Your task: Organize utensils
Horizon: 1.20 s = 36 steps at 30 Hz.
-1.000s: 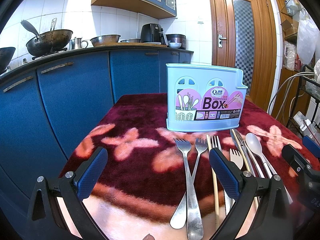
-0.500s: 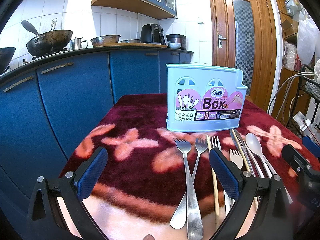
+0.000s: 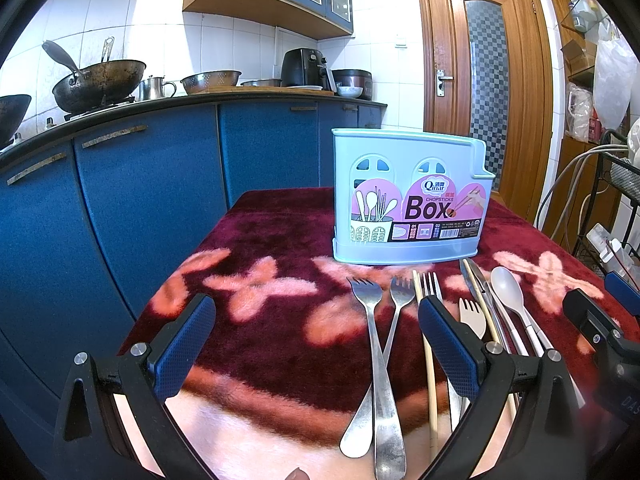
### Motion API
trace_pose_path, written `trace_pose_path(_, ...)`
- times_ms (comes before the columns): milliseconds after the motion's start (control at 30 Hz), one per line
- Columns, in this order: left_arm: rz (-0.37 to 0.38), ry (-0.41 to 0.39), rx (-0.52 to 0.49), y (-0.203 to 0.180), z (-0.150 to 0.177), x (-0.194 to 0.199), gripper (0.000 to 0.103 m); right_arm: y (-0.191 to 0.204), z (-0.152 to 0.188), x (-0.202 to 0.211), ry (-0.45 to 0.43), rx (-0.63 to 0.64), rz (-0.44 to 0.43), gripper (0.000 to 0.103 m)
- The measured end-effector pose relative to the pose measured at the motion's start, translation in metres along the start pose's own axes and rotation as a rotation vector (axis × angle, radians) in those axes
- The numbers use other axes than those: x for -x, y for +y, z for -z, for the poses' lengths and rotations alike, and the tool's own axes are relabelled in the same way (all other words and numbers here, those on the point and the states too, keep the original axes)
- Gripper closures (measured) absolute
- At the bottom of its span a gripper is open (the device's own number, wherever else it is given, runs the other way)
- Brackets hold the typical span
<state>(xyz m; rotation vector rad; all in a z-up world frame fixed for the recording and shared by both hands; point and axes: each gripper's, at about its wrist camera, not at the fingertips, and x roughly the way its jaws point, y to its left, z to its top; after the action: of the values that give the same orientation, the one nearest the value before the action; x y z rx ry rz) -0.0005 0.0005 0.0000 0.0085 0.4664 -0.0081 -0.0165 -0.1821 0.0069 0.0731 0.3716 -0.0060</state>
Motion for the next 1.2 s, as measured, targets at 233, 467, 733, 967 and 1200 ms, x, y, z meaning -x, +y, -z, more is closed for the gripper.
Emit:
trace_pose_path(233, 0.000, 0.000, 0.000, 0.000, 0.000, 0.000, 0.001, 0.000, 0.000, 0.000, 0.000, 0.001, 0.000, 0.000)
trace_pose_path(467, 0.000, -0.001, -0.001, 0.000, 0.000, 0.000, 0.001, 0.001, 0.001, -0.001, 0.000, 0.001, 0.000, 0.000)
trace_pose_path(733, 0.003, 0.004, -0.005, -0.001, -0.005, -0.003, 0.001, -0.002, -0.004, -0.002, 0.032, -0.009, -0.007, 0.000)
trace_pose_path(967, 0.052, 0.076, -0.021, 0.000, -0.012, -0.008, 0.001, 0.000, -0.021, -0.012, 0.132, 0.039, -0.001, 0.000)
trace_pose_path(1200, 0.074, 0.210, 0.021, 0.019, -0.016, -0.030, 0.001, -0.004, -0.020, -0.034, 0.336, 0.023, -0.056, 0.009)
